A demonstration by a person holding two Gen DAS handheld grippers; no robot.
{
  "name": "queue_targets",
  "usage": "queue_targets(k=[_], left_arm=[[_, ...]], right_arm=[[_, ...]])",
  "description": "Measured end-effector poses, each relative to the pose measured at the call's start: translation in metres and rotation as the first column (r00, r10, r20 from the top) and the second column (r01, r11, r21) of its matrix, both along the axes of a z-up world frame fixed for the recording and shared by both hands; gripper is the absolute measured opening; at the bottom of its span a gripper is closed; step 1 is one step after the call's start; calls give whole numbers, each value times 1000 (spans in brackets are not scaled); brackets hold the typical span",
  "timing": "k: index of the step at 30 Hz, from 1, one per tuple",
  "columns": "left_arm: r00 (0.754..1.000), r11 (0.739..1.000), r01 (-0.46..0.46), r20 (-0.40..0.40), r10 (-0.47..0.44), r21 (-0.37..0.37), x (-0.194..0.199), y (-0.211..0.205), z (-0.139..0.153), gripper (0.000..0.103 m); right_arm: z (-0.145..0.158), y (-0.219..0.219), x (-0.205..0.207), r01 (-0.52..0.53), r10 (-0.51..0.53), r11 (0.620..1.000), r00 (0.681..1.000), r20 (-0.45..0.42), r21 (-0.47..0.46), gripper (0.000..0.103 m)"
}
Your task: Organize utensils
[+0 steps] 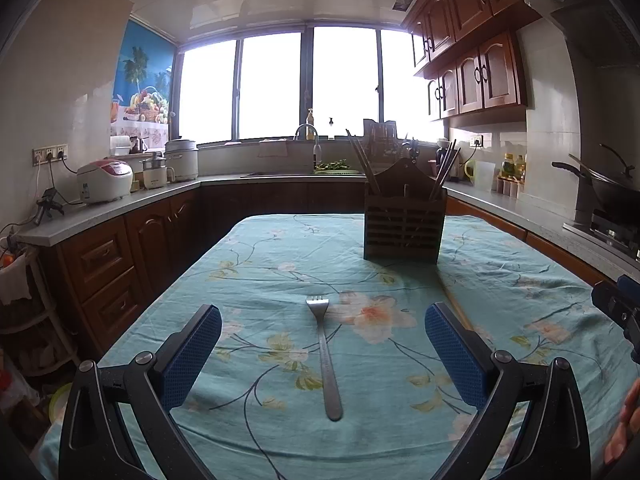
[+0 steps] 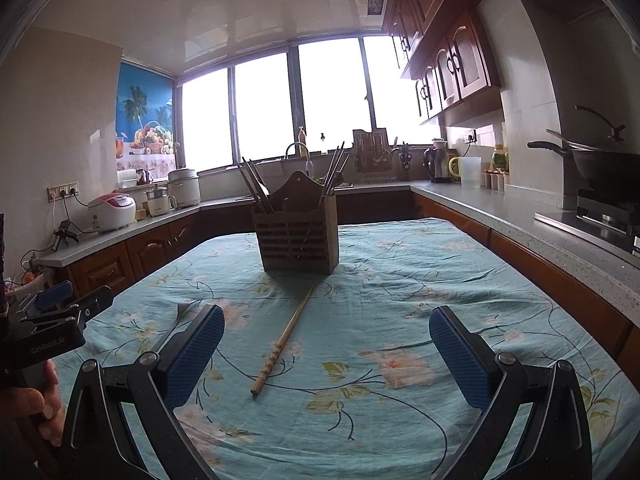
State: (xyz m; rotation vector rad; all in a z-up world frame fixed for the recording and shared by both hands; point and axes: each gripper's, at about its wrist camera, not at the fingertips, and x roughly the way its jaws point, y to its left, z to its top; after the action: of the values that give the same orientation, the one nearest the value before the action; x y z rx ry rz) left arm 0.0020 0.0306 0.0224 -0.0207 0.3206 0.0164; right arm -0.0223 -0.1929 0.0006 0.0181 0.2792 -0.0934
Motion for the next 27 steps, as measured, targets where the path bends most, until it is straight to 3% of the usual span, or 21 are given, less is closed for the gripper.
queue_targets(k=[27], left_arm=[[1000, 1000, -21, 1, 21, 16, 2, -1, -1, 102]], right_arm=[[2, 3, 1, -20, 20, 1000, 1000, 3, -4, 103]])
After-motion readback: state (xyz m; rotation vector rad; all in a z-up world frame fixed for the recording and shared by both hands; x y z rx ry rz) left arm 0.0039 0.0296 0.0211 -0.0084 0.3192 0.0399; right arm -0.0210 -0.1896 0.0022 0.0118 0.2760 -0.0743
